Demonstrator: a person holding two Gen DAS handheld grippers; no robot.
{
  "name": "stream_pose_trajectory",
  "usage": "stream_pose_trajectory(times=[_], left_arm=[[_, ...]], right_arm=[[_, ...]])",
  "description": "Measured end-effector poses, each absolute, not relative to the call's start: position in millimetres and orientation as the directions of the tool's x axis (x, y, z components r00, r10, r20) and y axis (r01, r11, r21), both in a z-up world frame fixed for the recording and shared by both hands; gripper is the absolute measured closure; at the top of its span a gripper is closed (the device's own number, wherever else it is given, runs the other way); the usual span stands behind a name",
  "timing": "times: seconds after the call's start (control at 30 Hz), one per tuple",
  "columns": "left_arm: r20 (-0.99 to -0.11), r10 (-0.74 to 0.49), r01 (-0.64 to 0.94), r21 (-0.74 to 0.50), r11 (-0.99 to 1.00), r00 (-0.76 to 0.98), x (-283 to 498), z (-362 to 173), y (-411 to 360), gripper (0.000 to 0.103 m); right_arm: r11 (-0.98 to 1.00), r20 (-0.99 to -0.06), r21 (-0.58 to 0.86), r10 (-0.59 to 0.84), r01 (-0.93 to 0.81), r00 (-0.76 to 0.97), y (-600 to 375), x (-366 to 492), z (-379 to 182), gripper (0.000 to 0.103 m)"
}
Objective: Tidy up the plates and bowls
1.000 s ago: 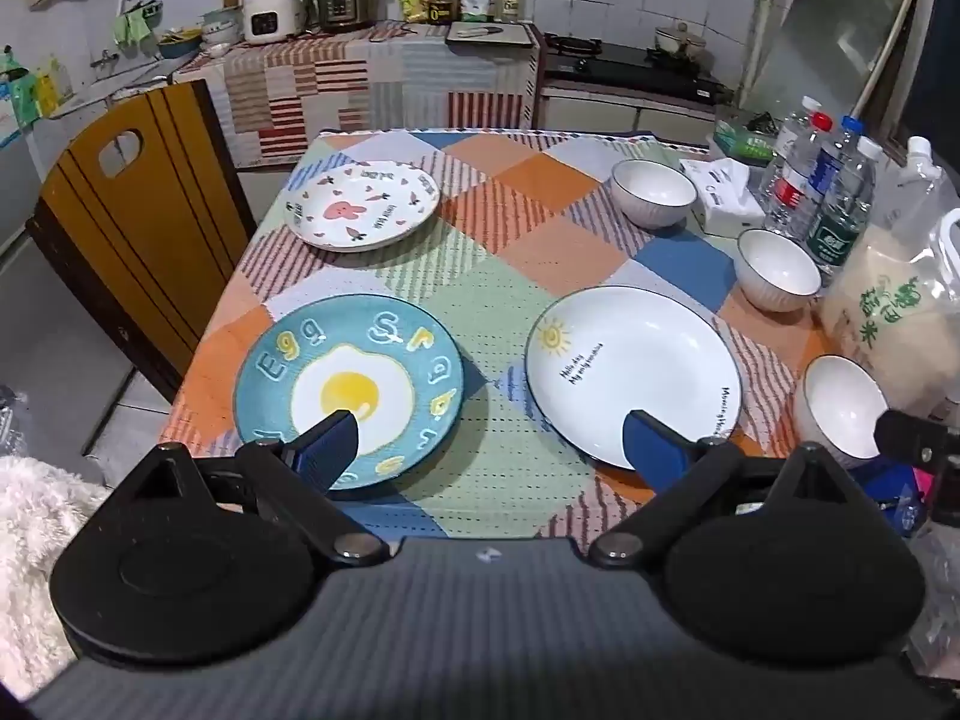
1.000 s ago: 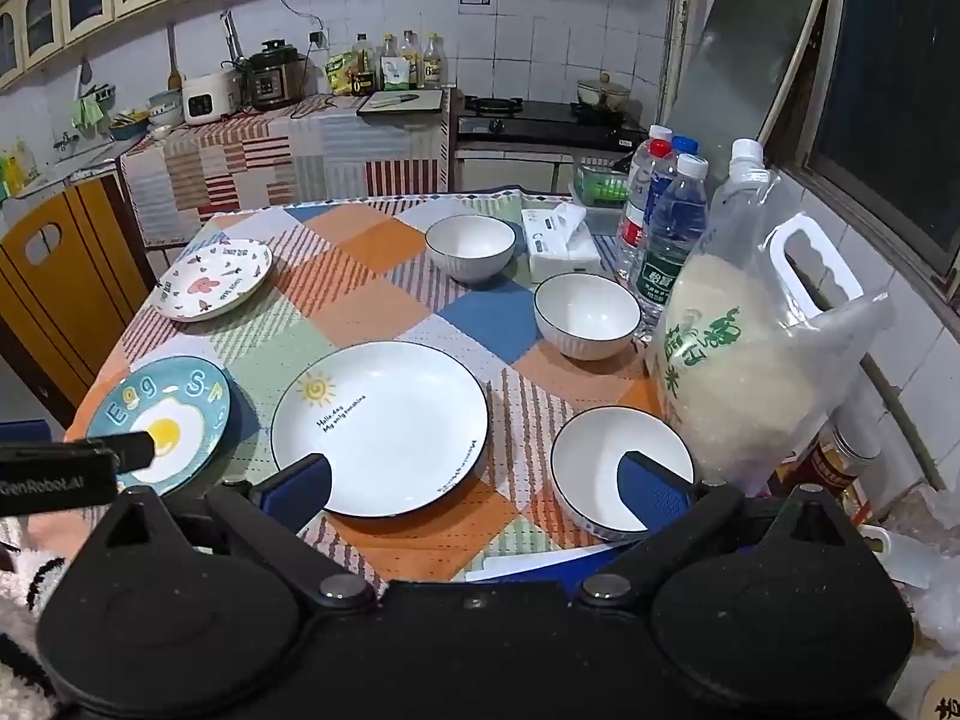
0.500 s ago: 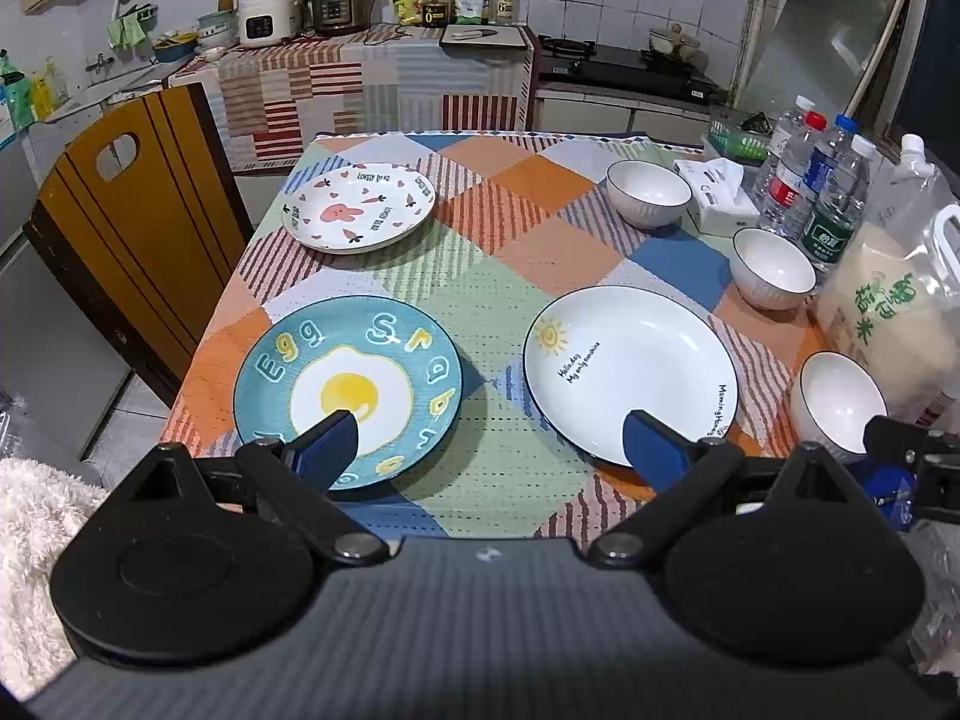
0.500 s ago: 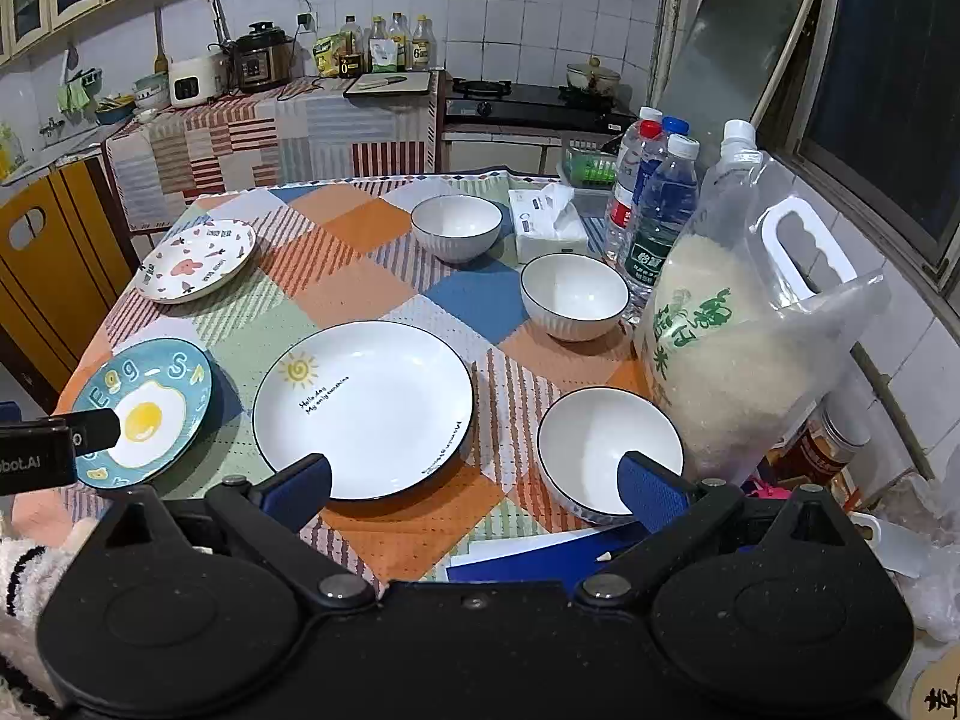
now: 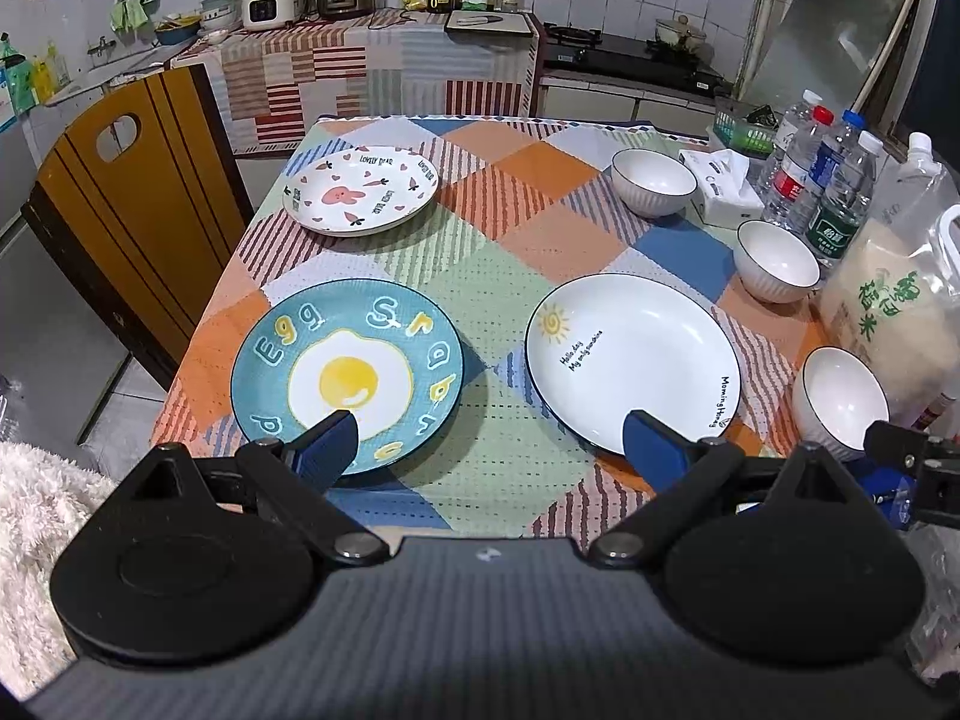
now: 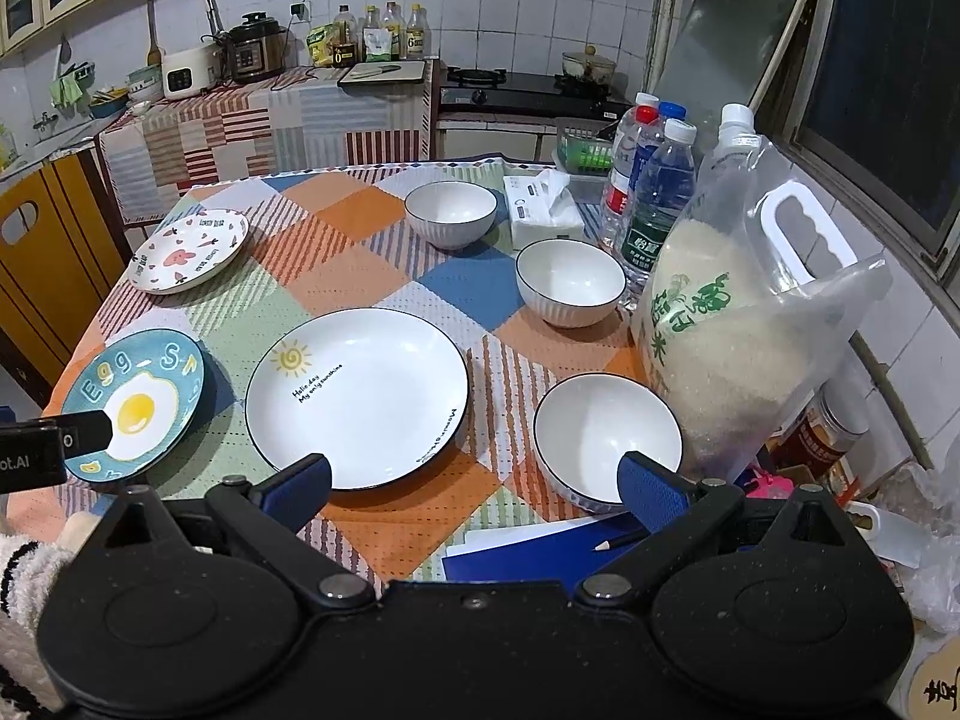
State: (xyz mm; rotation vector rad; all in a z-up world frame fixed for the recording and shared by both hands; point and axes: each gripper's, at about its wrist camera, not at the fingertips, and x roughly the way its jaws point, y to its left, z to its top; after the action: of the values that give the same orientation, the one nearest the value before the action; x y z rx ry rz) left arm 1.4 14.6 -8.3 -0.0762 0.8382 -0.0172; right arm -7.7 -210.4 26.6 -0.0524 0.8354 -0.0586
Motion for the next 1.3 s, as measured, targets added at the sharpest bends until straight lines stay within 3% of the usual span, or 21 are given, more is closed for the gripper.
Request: stream_pose_trajectory(times=[1.3], left_arm=[[-0.771,-0.040,-0.019,-0.068,0.998,0.636,0.6,-14.8,15.6,0.007]], right_arm=[[0.996,-0.740,-0.078,-0.088,0.045,0.667,-213.2,-10.7,23.2,0.001]])
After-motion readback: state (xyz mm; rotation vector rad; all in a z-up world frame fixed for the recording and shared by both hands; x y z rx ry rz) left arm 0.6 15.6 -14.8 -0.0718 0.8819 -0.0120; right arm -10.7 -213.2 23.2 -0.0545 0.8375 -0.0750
